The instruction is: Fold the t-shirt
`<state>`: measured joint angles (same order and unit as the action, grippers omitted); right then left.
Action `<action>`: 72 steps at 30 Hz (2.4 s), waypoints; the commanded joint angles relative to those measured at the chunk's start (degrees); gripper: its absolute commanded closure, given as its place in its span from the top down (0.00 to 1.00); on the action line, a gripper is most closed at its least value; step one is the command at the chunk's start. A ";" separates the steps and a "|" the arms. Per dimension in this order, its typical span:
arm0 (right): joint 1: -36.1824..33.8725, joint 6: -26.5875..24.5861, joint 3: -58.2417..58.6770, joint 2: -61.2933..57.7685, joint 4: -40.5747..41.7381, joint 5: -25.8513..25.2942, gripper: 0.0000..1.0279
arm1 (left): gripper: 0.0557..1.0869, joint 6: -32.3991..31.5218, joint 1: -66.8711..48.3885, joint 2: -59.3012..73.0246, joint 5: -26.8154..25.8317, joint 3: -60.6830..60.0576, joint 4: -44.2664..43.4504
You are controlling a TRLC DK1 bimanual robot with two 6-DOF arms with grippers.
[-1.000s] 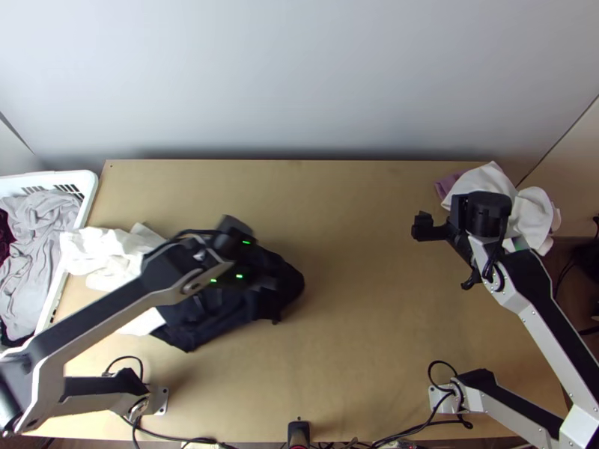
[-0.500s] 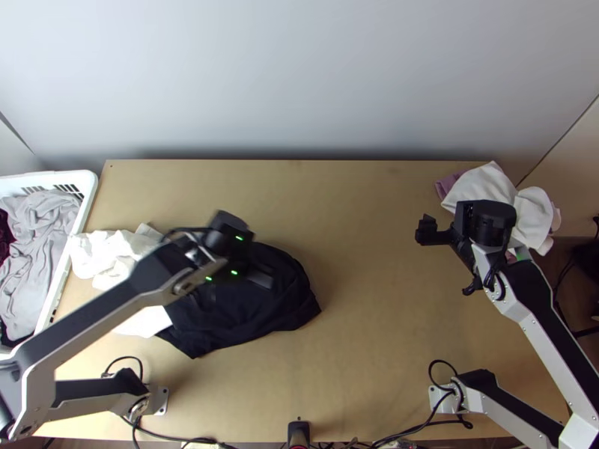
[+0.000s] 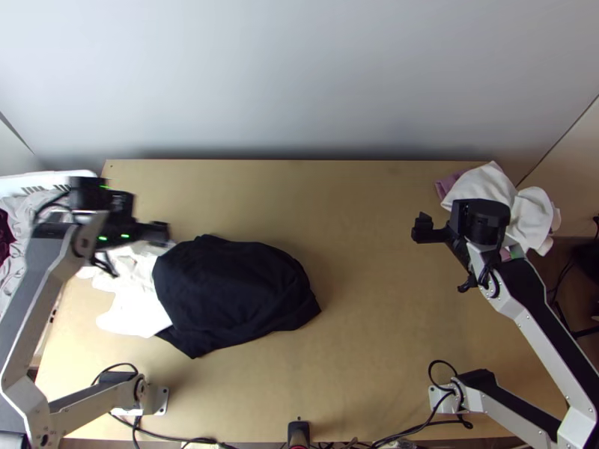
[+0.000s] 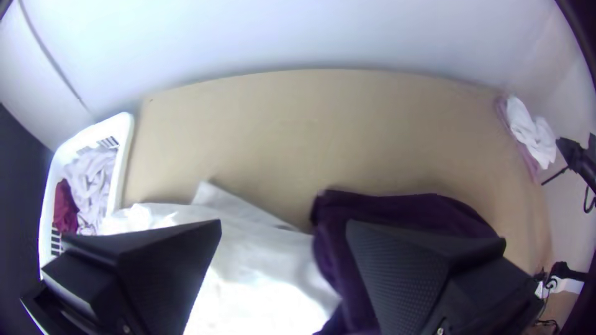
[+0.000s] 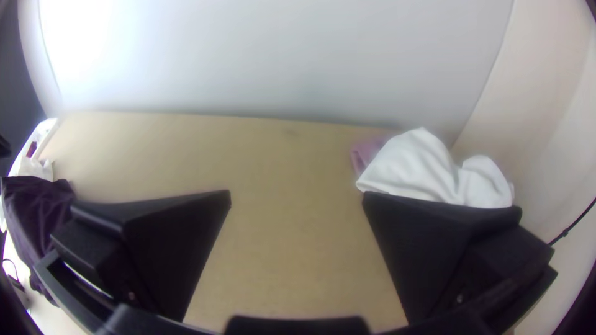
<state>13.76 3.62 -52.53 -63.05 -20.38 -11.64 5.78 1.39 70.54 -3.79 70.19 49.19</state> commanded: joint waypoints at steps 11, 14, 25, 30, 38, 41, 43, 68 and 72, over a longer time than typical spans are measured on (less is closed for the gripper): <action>1.27 -0.37 -1.70 -1.47 0.25 -0.05 0.96 | 0.95 4.33 21.82 5.92 -0.16 -3.75 -1.82; 1.27 -0.10 -1.52 -1.47 0.17 -0.05 0.96 | 0.95 4.24 20.67 5.92 -0.16 -5.15 -2.61; 1.36 0.07 -1.78 -1.38 -0.18 -0.05 0.96 | 0.95 0.72 15.40 11.46 0.10 -8.49 -9.37; 1.36 -0.01 -2.75 -1.47 -0.54 -0.05 0.96 | 0.94 1.34 14.78 12.69 0.19 -11.66 -12.80; 1.18 -0.01 -3.10 -1.55 -0.80 -0.05 0.96 | 0.04 1.34 20.76 10.49 -17.04 -13.86 -13.33; 1.18 -0.01 -3.10 -1.55 -0.80 -0.05 0.96 | 0.03 0.46 24.01 7.77 -17.74 -12.71 -14.65; 1.18 -0.01 -2.93 -1.55 -0.80 -0.05 0.96 | 0.04 -0.68 27.35 7.50 -18.18 -10.08 -14.65; 1.45 0.78 -3.01 -2.26 0.34 -0.05 0.96 | 0.04 -9.12 50.20 15.50 -33.65 60.06 9.79; 1.45 0.78 -2.84 -2.17 0.43 -0.05 0.96 | 0.04 -12.99 51.79 13.57 -34.09 60.06 2.05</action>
<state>15.18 4.12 -55.51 -65.25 -20.12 -11.68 -3.18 50.87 86.96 -36.47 126.65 57.91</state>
